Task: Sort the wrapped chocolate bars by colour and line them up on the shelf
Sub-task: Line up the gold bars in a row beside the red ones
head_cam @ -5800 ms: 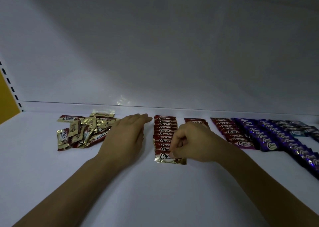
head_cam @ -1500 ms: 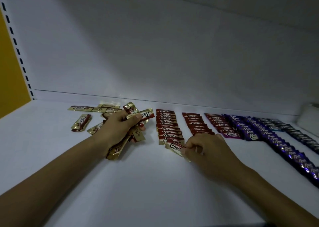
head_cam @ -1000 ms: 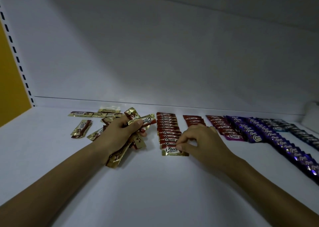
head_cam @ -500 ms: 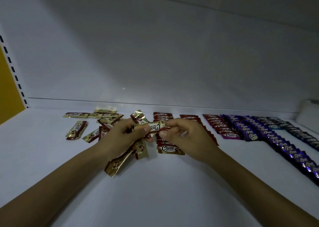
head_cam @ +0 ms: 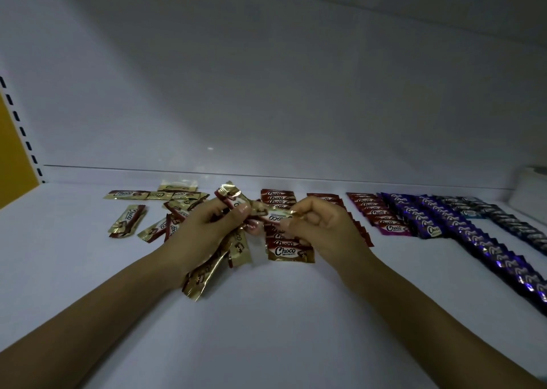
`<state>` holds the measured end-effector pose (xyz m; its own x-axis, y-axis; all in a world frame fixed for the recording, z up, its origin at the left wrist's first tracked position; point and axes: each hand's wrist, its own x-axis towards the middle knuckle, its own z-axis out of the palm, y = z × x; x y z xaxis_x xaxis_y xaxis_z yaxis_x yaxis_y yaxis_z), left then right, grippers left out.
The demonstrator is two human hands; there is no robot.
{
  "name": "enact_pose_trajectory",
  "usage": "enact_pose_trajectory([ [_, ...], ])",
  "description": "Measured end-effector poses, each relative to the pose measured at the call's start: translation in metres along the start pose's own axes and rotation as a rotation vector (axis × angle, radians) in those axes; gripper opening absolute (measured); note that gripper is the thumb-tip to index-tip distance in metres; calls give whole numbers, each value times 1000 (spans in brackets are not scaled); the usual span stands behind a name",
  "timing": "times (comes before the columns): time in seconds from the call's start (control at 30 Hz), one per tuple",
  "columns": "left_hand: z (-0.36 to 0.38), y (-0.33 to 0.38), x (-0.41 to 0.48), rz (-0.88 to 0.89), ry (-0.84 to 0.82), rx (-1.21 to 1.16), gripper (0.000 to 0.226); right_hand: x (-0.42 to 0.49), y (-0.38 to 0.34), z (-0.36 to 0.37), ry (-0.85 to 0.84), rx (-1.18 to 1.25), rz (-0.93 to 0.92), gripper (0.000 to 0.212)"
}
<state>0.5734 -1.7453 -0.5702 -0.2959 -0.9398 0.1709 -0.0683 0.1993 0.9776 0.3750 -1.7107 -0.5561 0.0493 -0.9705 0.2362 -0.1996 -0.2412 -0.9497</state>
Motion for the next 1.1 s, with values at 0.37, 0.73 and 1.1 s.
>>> enact_pose_trajectory([
  [0.37,-4,0,2,-53,75,16,30,-9,1,-28,82,8,57,6],
  [0.73,-7,-4,4,-39,60,13,32,-10,14,-9,-151,-523,-186,7],
  [1.1,-7,-5,4,-22,38,33,25,-1,15,-4,-107,-690,-230,8],
])
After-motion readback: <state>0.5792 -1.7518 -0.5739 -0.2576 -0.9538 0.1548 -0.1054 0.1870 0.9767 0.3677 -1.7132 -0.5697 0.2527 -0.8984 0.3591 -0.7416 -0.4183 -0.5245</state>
